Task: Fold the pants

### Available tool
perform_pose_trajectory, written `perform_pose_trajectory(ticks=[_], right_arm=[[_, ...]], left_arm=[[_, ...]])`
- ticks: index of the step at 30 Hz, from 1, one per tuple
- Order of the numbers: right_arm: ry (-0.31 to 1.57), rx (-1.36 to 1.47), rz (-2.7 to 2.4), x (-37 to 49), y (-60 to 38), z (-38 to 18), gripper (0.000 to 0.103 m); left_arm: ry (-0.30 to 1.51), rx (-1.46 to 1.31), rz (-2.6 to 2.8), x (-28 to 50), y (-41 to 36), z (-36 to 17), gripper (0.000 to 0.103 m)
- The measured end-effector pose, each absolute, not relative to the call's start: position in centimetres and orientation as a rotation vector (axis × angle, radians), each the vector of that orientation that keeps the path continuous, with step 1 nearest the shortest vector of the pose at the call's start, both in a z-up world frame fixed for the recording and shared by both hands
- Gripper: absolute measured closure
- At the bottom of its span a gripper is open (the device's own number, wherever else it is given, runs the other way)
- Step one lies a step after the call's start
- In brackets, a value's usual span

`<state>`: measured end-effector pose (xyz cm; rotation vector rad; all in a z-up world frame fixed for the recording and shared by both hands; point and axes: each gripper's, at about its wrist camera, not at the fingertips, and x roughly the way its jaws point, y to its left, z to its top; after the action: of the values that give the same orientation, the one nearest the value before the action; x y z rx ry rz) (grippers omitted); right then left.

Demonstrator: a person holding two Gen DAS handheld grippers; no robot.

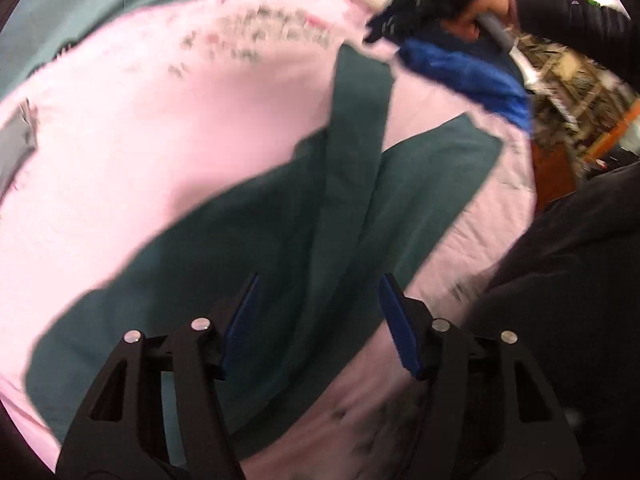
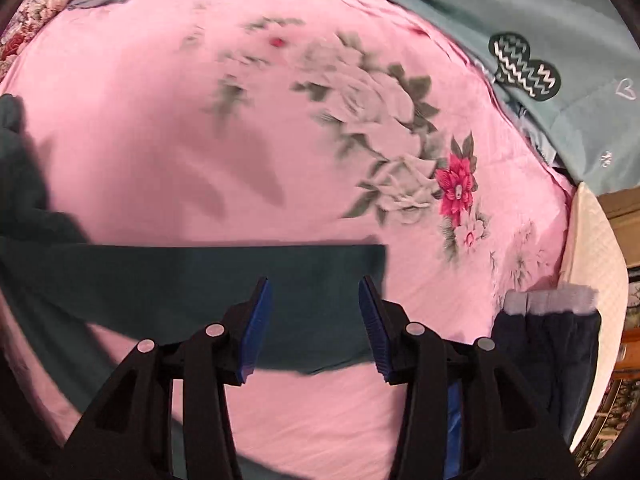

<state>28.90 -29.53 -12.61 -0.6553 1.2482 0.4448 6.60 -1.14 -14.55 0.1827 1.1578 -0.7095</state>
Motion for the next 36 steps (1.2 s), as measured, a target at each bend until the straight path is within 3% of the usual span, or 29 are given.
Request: perform_pose_trajectory(ticks=[5,7,9,10,11,14,17,23,26,28,30,33,34,36], right_arm=[[1.353,-0.539,0.528,33.5,-36.2,-15.8,0.057],[1.396,-0.476,0.575,34.6,-37.2,-17.0,0.057],[1.383,-0.452,0.646,34.3,-37.4,-17.3,0.071],[1.362,-0.464,0.674,33.8,-37.2,-17.2,0.086],[1.334,-0.488,0.689,33.2,-37.0,-17.0,0.099],[1.216,-0.488,0.740,30.4,-37.4,-14.1,0.099],[1.096,-0.402,0.779,27.2,-39.9,-9.0,0.099],[0.949,-0.420,0.871,16.5,-46.5,-1.5,0.099],[0.984,-0.631,0.889,9.0,-48.7,-5.5,0.098],[1.040,-0.826,0.898,4.0,-49.6,-10.7,0.090],[1.146,-0.969,0.871,0.9,-50.9,-15.5,0.089],[1.296,-0.649,0.784,1.8,-53.4,-16.0,0.086],[1.311,-0.500,0.755,2.8,-54.1,-15.4,0.083],[1.312,-0.153,0.680,5.0,-55.6,-14.2,0.070]], left_arm=[[1.264,0.182,-0.508,8.0,-3.9,-17.9,0.045],[1.301,0.171,-0.475,8.4,-4.4,-18.5,0.053],[1.308,0.190,-0.451,8.5,-4.8,-18.7,0.057],[1.314,0.200,-0.444,8.5,-5.1,-18.8,0.064],[1.320,0.199,-0.440,8.6,-5.2,-18.7,0.079],[1.325,0.193,-0.427,8.9,-5.1,-17.8,0.090],[1.295,0.236,-0.410,8.2,-5.4,-16.0,0.093],[1.238,0.345,-0.359,4.7,-6.9,-12.1,0.093],[1.294,0.397,-0.381,2.6,-7.6,-13.2,0.090],[1.360,0.480,-0.397,1.2,-9.3,-15.9,0.088],[1.401,0.550,-0.396,0.1,-10.2,-17.9,0.086],[1.420,0.514,-0.374,0.4,-10.2,-17.2,0.075],[1.410,0.506,-0.362,0.5,-10.0,-16.5,0.063],[1.379,0.502,-0.355,0.6,-10.2,-15.0,0.054]])
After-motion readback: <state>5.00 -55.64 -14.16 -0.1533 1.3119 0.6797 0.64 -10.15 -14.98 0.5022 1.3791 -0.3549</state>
